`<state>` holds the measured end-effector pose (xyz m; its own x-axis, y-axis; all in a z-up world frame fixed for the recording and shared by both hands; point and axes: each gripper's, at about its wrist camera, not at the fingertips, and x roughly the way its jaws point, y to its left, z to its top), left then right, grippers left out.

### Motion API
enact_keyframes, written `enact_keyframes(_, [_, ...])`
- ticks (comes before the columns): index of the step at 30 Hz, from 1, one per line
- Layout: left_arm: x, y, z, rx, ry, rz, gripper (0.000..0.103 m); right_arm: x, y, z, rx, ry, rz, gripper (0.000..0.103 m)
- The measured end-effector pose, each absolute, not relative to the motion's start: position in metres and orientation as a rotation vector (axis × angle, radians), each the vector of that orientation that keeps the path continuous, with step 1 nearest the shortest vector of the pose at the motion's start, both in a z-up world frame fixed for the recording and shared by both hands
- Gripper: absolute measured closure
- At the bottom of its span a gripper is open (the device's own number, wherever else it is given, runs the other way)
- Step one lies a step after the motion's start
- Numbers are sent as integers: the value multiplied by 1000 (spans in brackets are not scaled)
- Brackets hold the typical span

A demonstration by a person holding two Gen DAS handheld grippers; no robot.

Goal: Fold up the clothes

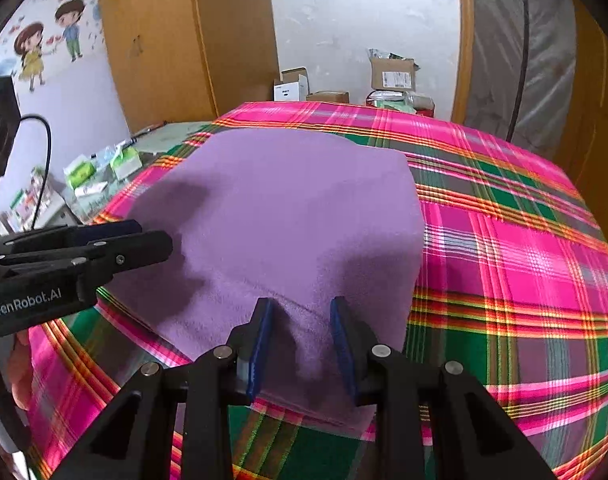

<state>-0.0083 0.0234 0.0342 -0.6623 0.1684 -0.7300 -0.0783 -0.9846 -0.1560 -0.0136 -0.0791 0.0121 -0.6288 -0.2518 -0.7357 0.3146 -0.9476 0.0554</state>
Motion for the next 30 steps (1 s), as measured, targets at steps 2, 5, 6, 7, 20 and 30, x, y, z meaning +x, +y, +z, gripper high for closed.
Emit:
enact_keyframes(2, [-6,26,32,-1209,-129,2750,58,-14,-78,10,1144,109,-2574,71])
enact_keyframes(5, [-7,26,35,-1210,-119,2747,58,-16,-76,13,1162,89,-2556,72])
enact_keyframes(6, [-9,24,39,-1214,-144,2739,58,-17,-76,15,1168,78,-2552,72])
enact_keyframes(7, [-12,23,43,-1213,-161,2737,58,-18,-75,18,1164,68,-2551,72])
enact_keyframes(20, [-68,15,55,-1247,-163,2787,58,-82,-59,32,1138,-70,-2591,72])
enact_keyframes(30, [-79,14,35,-1273,-138,2785,53,-99,-62,17,1166,-44,-2590,72])
